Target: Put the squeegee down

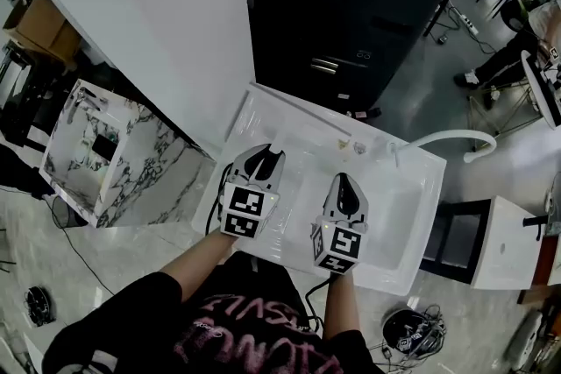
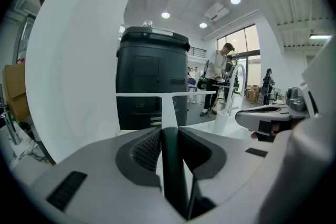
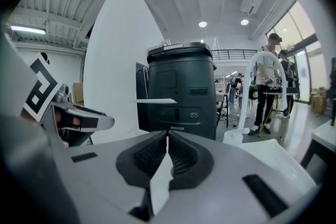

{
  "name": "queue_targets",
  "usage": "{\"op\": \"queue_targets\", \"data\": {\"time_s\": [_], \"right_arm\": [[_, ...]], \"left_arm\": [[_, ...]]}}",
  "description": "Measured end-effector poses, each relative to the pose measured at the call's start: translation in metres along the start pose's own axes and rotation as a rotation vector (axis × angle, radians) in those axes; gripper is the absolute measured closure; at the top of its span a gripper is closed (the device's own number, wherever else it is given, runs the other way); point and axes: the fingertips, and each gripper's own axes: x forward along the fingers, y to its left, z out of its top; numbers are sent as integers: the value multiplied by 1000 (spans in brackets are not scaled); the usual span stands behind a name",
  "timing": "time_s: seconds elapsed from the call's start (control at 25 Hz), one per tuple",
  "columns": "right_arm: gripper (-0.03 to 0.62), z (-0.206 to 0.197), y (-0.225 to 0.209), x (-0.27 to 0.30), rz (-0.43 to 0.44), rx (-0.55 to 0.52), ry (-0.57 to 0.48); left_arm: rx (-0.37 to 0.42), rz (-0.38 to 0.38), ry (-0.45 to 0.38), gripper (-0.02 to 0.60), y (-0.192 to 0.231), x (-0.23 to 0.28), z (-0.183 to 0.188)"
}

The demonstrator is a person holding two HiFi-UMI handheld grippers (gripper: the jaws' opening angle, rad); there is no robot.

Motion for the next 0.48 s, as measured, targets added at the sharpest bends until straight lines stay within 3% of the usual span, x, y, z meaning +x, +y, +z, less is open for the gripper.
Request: {"op": "queue_targets", "data": {"time_s": [0.48], "right_arm": [[571, -23, -8, 7, 13, 27, 45]], "left_arm": [[-21, 8, 52, 488, -4, 16, -22]]}}
